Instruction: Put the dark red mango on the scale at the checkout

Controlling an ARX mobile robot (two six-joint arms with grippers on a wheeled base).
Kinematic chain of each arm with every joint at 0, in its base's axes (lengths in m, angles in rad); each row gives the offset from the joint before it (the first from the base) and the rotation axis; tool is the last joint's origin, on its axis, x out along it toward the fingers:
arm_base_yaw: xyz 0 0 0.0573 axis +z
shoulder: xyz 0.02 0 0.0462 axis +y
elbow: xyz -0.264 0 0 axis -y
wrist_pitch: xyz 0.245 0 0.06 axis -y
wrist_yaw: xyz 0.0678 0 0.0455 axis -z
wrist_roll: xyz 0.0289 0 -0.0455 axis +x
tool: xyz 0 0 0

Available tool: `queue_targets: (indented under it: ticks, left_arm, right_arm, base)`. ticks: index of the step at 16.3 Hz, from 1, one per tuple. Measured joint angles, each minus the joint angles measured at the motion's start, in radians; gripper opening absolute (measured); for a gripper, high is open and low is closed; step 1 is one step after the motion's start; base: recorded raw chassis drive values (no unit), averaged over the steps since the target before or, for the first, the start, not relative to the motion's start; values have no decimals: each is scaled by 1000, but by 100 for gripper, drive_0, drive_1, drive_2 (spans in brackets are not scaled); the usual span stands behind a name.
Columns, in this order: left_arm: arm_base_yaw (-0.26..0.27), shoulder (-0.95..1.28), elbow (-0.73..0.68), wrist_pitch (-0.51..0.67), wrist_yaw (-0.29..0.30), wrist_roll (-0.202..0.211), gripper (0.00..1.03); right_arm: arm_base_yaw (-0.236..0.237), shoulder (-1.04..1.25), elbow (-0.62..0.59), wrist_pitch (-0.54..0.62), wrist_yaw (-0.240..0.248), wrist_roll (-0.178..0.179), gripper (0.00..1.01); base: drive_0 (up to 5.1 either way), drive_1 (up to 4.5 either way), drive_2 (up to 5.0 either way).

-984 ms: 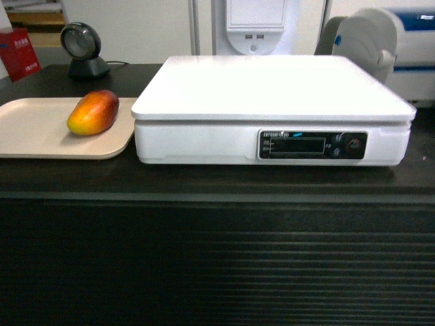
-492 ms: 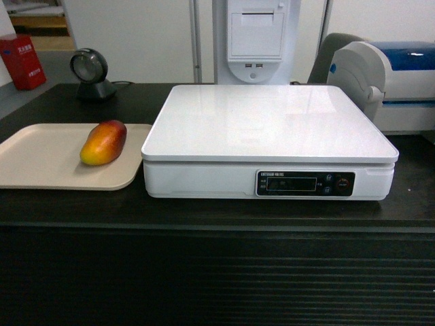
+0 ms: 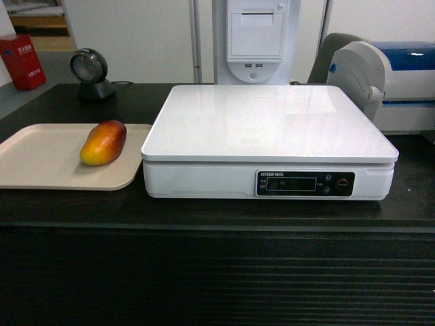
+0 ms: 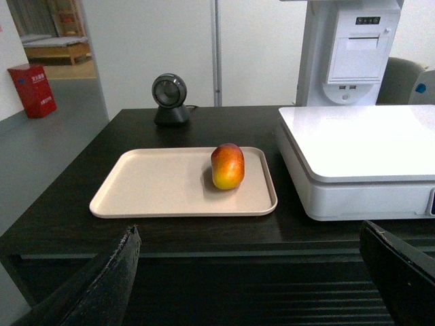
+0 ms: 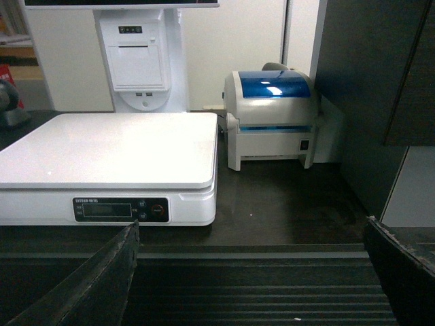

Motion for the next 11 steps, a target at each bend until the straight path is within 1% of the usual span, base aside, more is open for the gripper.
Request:
queue_targets:
  ticks: [11]
  left_arm:
    - [0,0,0,0,0,0,98]
  right_arm:
    - [0,0,0,0,0,0,98]
  base:
    - [0,0,0]
